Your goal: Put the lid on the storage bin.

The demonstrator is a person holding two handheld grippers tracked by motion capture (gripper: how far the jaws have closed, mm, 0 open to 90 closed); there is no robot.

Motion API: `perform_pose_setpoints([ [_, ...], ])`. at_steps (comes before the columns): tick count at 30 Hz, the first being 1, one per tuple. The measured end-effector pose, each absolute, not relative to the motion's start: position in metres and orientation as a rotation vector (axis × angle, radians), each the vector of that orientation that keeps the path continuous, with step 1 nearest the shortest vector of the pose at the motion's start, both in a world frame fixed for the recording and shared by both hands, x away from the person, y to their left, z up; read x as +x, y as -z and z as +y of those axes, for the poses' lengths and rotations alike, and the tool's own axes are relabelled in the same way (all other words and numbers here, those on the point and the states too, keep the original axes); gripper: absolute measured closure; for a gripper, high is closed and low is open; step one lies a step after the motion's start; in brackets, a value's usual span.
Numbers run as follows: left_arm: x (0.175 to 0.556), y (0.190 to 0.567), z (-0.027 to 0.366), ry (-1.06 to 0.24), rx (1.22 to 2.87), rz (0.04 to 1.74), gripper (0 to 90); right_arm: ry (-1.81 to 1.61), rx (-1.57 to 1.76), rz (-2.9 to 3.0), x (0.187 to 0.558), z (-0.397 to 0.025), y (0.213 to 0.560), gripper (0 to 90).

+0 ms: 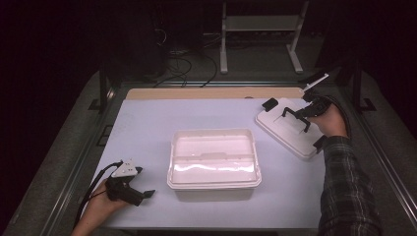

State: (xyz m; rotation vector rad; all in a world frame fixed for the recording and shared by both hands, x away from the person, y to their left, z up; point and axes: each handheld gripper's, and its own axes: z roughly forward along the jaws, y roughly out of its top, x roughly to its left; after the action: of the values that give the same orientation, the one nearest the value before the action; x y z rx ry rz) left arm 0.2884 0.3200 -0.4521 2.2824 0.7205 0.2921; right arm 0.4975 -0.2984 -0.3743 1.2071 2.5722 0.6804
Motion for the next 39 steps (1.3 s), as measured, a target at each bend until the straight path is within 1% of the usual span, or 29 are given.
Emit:
perform_pose_setpoints([
  [5, 0.288, 0.452, 0.320, -0.292, 2.283, 0.721, 2.0, -0.697, 1.184, 2.570, 0.493, -0.293, 0.365, 84.2],
  [15, 0.288, 0.452, 0.320, -0.293, 2.283, 0.720, 2.0, -0.759, 1.134, 2.593, 0.478, -0.284, 0.334, 84.2],
  [30, 0.288, 0.452, 0.320, -0.293, 2.281, 0.721, 2.0, -0.868, 0.991, 2.621, 0.450, -0.265, 0.271, 84.3],
  [39, 0.288, 0.452, 0.320, -0.292, 2.281, 0.721, 2.0, -0.970, 0.846, 2.682, 0.432, -0.243, 0.245, 84.3],
])
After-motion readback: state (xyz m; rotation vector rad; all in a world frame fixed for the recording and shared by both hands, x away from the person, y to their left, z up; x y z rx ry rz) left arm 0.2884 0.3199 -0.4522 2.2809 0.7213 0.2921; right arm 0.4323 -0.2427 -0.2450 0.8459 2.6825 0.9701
